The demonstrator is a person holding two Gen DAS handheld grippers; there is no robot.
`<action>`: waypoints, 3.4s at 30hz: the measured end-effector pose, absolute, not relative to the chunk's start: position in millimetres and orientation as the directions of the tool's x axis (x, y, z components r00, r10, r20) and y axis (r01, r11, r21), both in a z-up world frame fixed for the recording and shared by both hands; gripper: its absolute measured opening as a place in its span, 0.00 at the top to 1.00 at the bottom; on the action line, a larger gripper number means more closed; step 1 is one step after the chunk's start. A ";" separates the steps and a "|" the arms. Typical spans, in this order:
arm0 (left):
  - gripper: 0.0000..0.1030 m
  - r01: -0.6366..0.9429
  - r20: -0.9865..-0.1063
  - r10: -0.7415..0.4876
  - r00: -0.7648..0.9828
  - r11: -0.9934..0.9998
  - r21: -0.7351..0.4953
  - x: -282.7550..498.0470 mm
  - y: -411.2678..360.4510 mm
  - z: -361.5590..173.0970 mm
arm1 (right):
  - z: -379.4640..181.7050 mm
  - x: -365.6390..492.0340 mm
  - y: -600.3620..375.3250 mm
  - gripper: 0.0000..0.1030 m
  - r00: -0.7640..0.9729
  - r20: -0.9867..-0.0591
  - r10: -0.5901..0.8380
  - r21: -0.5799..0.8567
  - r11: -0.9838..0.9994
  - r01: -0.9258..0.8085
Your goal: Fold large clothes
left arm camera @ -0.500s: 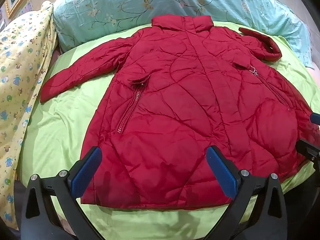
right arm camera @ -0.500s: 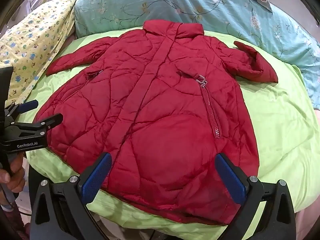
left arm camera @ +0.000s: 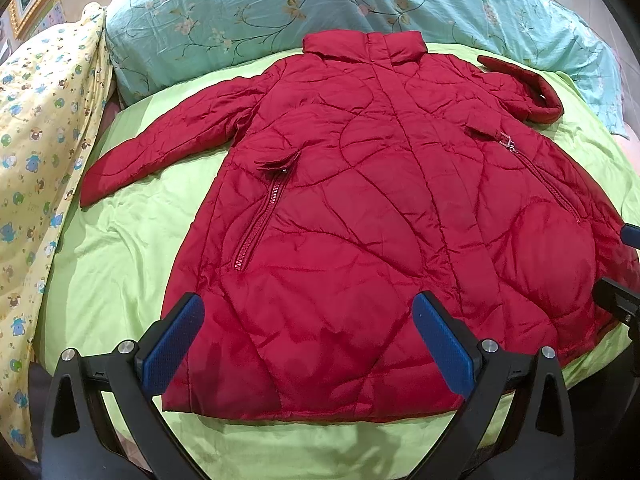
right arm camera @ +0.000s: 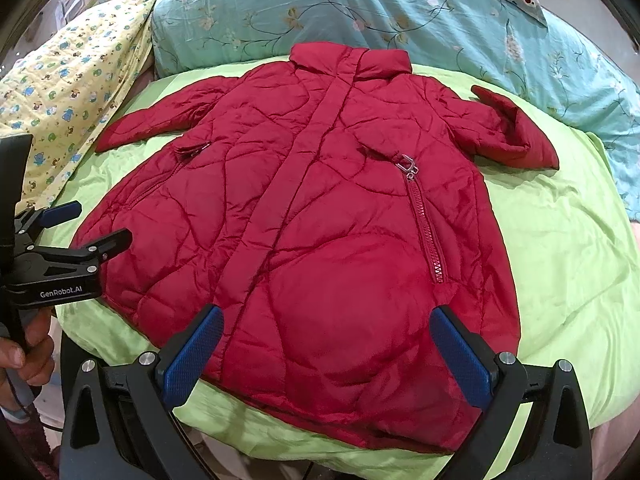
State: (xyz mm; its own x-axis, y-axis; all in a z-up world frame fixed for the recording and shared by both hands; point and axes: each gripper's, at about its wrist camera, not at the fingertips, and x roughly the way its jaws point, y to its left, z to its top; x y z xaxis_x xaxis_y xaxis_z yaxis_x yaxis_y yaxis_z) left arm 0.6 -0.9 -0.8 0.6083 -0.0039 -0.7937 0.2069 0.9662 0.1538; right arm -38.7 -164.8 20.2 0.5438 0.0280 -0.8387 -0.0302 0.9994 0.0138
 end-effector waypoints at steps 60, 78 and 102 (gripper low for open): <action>0.00 0.223 -0.855 -0.040 0.517 0.971 0.090 60.4 -3.6 -19.1 | 19.2 24.1 -220.7 0.00 0.530 -0.845 0.069 0.105 0.994 0.038; 0.00 0.219 -0.863 -0.097 0.496 0.975 0.016 121.9 -2.9 -19.9 | 23.4 124.2 -337.9 0.01 0.577 -0.811 -0.094 0.035 0.978 0.208; 0.00 0.180 -0.884 -0.097 0.456 0.984 -0.016 173.1 2.4 -37.7 | -29.3 251.4 -467.5 0.84 0.567 -0.795 -0.216 0.068 0.897 0.437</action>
State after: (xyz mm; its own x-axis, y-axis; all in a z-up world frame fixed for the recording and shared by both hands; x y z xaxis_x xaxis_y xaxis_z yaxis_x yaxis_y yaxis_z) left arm 173.1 2.4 -37.7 0.4564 -0.0975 -0.8844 0.1798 0.9836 -0.0156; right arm 251.4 -467.5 -29.3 0.5672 -0.2165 -0.7946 0.4374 0.8967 0.0679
